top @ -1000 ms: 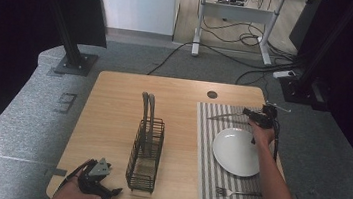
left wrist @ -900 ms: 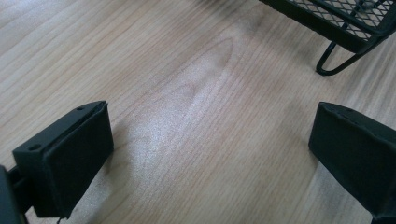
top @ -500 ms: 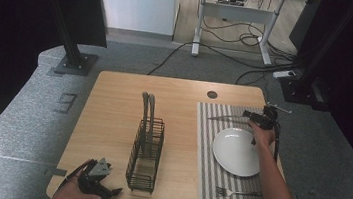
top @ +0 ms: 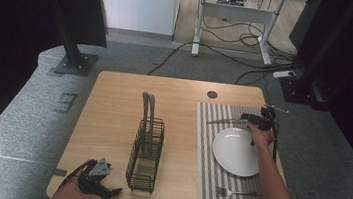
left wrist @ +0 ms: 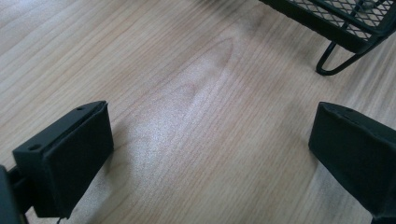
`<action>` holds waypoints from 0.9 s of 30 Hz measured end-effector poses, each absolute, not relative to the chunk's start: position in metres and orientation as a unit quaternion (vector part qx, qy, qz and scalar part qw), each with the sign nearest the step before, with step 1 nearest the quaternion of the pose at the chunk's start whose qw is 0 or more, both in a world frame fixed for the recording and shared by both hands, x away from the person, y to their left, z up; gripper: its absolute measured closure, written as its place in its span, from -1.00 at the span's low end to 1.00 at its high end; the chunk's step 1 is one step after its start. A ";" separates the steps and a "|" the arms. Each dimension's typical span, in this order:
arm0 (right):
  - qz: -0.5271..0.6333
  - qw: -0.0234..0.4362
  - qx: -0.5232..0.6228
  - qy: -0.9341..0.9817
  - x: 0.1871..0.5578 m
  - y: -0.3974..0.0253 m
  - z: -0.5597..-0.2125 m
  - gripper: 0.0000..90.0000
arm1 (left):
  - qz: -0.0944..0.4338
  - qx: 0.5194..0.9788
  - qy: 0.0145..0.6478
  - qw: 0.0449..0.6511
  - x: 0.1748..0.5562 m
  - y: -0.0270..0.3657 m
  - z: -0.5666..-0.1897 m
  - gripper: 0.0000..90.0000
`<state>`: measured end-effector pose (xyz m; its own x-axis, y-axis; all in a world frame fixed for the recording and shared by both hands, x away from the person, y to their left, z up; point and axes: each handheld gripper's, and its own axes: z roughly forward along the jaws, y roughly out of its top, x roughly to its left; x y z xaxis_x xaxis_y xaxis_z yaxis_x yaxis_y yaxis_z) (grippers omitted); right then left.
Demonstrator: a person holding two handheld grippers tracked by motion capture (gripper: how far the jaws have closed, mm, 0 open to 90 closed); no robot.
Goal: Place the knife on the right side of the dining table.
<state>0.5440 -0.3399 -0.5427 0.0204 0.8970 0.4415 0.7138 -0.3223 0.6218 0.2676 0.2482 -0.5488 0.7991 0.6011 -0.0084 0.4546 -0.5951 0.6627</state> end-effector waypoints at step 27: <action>0.373 0.183 0.617 0.669 0.551 -0.307 -0.513 -0.11 | 0.108 0.887 0.298 0.337 0.268 0.248 -0.549 -1.00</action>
